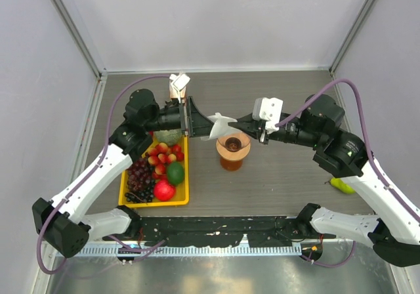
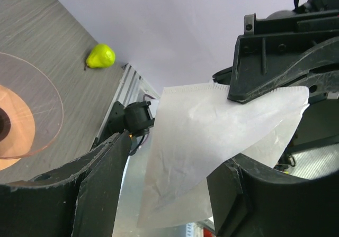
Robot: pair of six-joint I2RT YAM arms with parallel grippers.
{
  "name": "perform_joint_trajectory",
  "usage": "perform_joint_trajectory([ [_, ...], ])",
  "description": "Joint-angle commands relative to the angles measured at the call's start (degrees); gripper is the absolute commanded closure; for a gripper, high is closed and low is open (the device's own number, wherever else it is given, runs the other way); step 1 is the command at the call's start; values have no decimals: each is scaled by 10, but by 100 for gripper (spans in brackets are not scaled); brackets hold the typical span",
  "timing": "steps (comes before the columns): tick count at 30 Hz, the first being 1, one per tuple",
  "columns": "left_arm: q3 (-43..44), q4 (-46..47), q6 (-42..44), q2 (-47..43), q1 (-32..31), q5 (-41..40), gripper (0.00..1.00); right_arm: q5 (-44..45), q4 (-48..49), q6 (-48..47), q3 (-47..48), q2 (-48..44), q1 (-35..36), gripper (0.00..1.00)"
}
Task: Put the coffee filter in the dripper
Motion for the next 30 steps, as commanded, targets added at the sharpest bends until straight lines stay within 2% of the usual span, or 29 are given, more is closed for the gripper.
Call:
perform_joint_trajectory([
  [1, -8, 52, -52, 4, 10, 14, 36, 40, 62, -8, -12, -12, 9, 95],
  [6, -22, 46, -78, 5, 33, 15, 28, 55, 72, -15, -18, -16, 12, 95],
  [17, -38, 80, -130, 10, 40, 8, 30, 73, 85, -29, -39, -12, 27, 95],
  [20, -43, 86, -143, 10, 40, 6, 34, 79, 95, -28, -43, -11, 28, 95],
  [26, -51, 99, -161, 10, 41, 7, 52, 74, 94, -20, -47, -10, 28, 95],
  [30, -51, 93, -162, 10, 41, 7, 57, 68, 89, -21, -49, -9, 28, 95],
])
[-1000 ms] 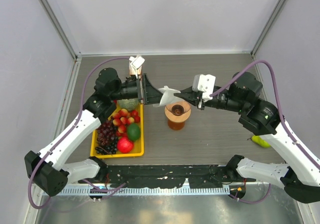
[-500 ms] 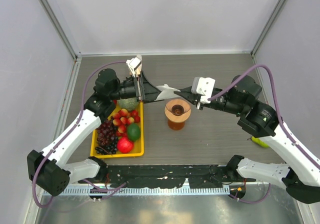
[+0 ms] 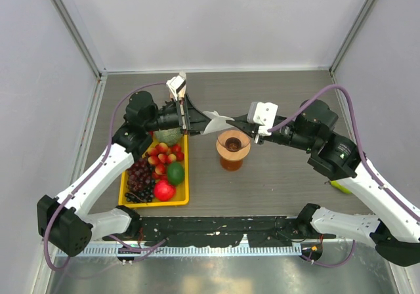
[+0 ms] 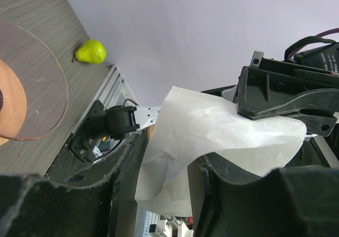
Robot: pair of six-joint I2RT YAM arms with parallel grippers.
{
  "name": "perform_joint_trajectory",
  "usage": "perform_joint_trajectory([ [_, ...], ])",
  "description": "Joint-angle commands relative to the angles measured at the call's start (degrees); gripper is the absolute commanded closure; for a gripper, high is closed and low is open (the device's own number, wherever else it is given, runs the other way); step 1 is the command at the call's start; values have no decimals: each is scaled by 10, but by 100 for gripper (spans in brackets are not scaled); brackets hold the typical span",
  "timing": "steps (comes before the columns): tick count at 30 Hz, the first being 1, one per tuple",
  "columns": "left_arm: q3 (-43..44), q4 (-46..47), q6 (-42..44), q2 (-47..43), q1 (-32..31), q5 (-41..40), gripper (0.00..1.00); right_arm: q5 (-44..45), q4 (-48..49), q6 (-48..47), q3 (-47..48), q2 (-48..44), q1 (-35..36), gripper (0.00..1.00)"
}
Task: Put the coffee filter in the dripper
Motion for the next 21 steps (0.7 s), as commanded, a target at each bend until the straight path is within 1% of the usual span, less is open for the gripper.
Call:
perform_joint_trajectory([
  [1, -1, 31, -11, -1, 4, 5, 59, -3, 25, 5, -1, 0, 4, 95],
  [6, 1, 23, -5, -4, 4, 5, 66, 2, 19, 6, -2, 2, 4, 95],
  [8, 5, 10, 9, -5, 3, -1, 68, 8, 21, 4, -1, 3, 4, 95],
  [14, 7, -3, 23, -11, -2, -6, 78, -2, 16, 5, 8, 21, 4, 95],
  [16, 6, 6, 32, -16, -7, -3, 85, -5, 13, 5, 12, 27, 4, 95],
  [20, 5, 15, 47, -27, -13, 2, 94, -9, 7, 3, 16, 35, 4, 95],
  [21, 4, 15, 47, -29, -13, 2, 99, -10, 5, 3, 17, 37, 4, 95],
])
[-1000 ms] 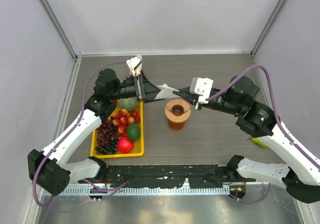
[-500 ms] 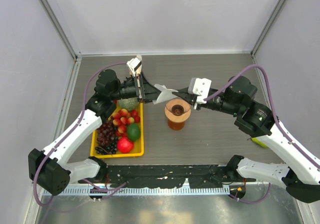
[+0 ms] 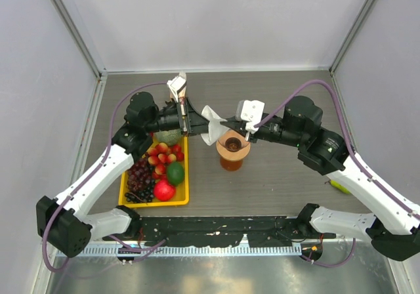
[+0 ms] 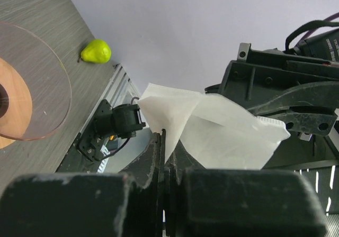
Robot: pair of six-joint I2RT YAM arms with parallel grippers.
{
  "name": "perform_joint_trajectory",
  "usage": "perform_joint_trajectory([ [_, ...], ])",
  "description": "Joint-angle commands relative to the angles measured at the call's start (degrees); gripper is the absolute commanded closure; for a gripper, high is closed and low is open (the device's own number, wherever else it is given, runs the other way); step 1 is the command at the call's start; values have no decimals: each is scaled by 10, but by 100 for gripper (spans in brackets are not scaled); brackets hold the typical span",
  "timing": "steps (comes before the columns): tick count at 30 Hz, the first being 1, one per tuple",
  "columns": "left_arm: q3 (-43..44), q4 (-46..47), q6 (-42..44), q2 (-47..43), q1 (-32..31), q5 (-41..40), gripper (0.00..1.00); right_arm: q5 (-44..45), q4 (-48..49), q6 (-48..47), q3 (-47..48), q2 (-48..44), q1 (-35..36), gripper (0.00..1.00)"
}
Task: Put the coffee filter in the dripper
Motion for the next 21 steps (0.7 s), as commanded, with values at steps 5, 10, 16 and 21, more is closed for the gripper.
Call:
perform_joint_trajectory([
  [5, 7, 28, 29, -30, -5, 10, 100, -21, 4, 3, 20, 7, 3, 95],
  [10, 11, -17, 59, -37, -2, 8, 100, -16, -17, 5, 34, -1, 3, 91],
  [16, 53, -160, 186, -53, 6, -78, 100, 60, -63, 65, 66, -9, 1, 30],
  [21, 105, -241, 299, -62, 5, -201, 100, 145, -84, 138, 99, -26, -5, 12],
])
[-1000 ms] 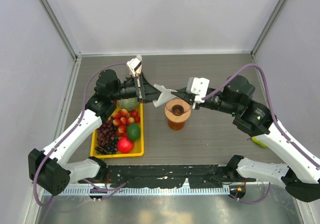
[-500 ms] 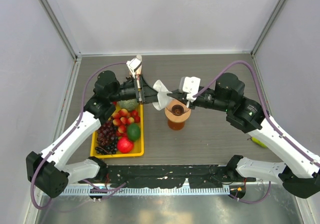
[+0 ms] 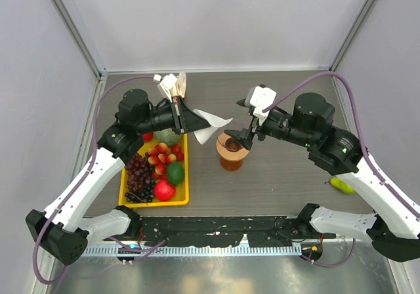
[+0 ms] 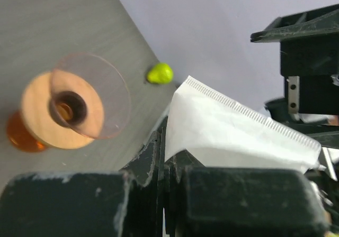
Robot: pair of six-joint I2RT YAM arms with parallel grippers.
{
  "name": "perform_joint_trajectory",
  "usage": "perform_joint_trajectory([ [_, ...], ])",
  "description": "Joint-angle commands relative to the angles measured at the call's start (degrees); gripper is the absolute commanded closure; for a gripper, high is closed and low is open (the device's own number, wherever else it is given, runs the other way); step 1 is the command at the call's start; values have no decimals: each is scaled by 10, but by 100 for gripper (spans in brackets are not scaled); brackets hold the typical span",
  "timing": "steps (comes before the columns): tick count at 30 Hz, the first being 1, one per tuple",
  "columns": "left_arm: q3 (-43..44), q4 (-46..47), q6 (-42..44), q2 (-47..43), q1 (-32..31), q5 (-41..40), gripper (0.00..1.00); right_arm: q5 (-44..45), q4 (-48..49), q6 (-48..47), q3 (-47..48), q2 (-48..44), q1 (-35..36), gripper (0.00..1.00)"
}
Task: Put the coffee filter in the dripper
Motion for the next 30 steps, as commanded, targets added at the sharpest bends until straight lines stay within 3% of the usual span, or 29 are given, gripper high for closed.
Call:
perform_joint_trajectory([
  [1, 60, -79, 123, -23, 3, -132, 100, 95, -9, 83, 56, -28, -4, 10],
  [4, 90, -97, 165, -20, -7, -197, 100, 116, -9, 115, 83, -30, -7, 3],
  [11, 194, -145, 264, 8, -84, -433, 100, 124, 23, 154, 141, 11, -9, 4],
  [15, 251, -165, 275, 44, -117, -503, 100, 116, 50, 160, 144, 29, -9, 5],
  [24, 307, -156, 299, 88, -178, -591, 100, 192, 100, 127, 115, 45, -7, 3],
  [30, 299, -138, 288, 83, -186, -583, 100, 214, 136, 100, 70, 46, -4, 2],
])
